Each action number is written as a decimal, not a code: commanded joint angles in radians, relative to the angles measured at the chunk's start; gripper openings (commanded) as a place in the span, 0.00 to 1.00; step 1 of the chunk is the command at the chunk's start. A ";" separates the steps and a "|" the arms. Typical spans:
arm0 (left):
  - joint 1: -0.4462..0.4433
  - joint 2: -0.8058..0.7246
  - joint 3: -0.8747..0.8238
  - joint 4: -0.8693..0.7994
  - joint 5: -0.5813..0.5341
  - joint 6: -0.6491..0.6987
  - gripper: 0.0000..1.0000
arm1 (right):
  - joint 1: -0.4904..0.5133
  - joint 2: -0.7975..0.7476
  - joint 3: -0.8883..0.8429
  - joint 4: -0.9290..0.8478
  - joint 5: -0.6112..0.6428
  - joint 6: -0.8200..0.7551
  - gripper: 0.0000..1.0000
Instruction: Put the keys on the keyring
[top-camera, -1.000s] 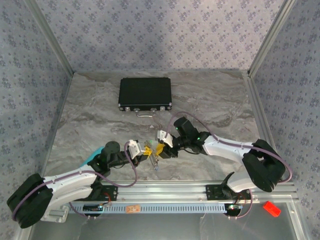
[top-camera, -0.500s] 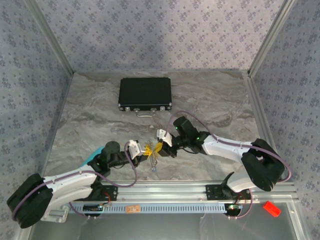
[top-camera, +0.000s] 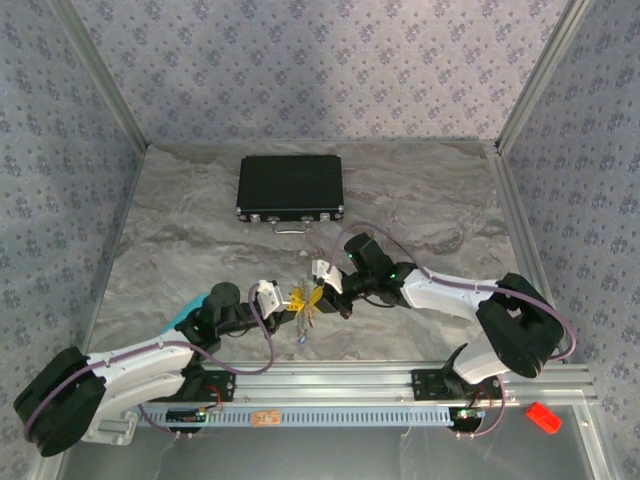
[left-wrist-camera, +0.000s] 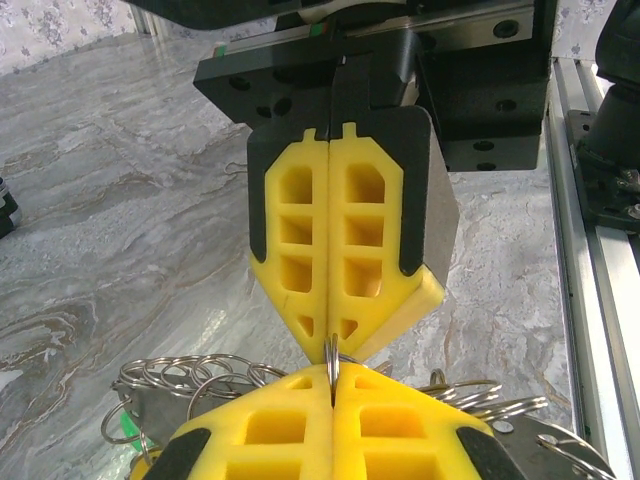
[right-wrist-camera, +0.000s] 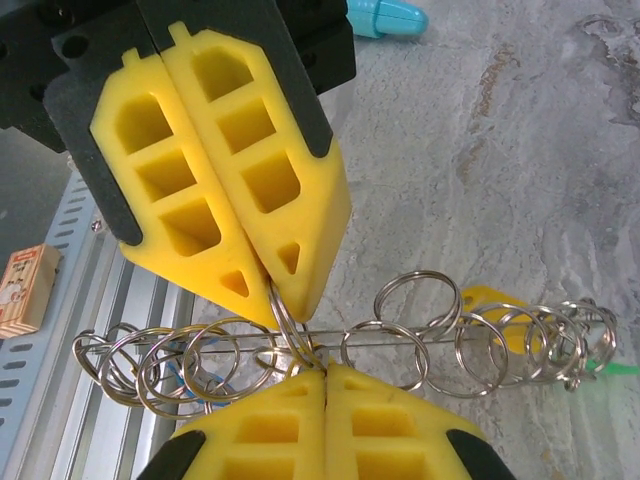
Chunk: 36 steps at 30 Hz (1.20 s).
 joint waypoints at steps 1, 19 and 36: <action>-0.002 -0.013 0.012 0.065 0.025 0.009 0.00 | 0.009 0.020 0.028 0.013 -0.041 0.013 0.00; 0.000 -0.012 0.010 0.064 0.027 0.013 0.00 | 0.005 0.002 0.009 0.031 -0.042 0.014 0.23; -0.001 -0.020 0.018 0.082 0.014 0.020 0.00 | 0.020 0.046 0.030 0.013 -0.071 0.015 0.19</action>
